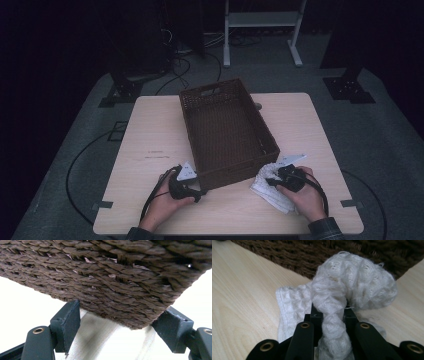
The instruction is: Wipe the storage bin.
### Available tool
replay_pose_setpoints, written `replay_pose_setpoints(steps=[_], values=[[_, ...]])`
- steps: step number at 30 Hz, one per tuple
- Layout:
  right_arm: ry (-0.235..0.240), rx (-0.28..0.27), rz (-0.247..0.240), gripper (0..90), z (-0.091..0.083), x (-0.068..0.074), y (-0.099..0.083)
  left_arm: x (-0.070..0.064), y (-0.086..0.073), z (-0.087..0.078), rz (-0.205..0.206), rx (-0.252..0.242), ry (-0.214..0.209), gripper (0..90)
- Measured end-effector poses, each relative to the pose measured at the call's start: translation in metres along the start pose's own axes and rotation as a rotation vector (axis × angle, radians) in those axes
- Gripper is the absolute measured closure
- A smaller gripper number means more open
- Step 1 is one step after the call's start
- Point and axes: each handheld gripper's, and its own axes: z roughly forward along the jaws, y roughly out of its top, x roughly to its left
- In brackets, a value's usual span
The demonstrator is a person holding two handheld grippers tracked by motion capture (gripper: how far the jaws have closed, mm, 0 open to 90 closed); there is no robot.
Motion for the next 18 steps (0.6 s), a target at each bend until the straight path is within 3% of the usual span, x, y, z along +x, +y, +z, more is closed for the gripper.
replay_pose_setpoints(steps=[15, 18], values=[[-0.001, -0.088, -0.013, 76.0, -0.016, 0.004, 0.005, 0.0, 0.0, 0.0, 0.0, 0.0, 0.0, 24.3], [0.013, -0.135, -0.002, 76.2, -0.024, 0.006, 0.007, 0.0, 0.0, 0.0, 0.0, 0.0, 0.0, 24.3]])
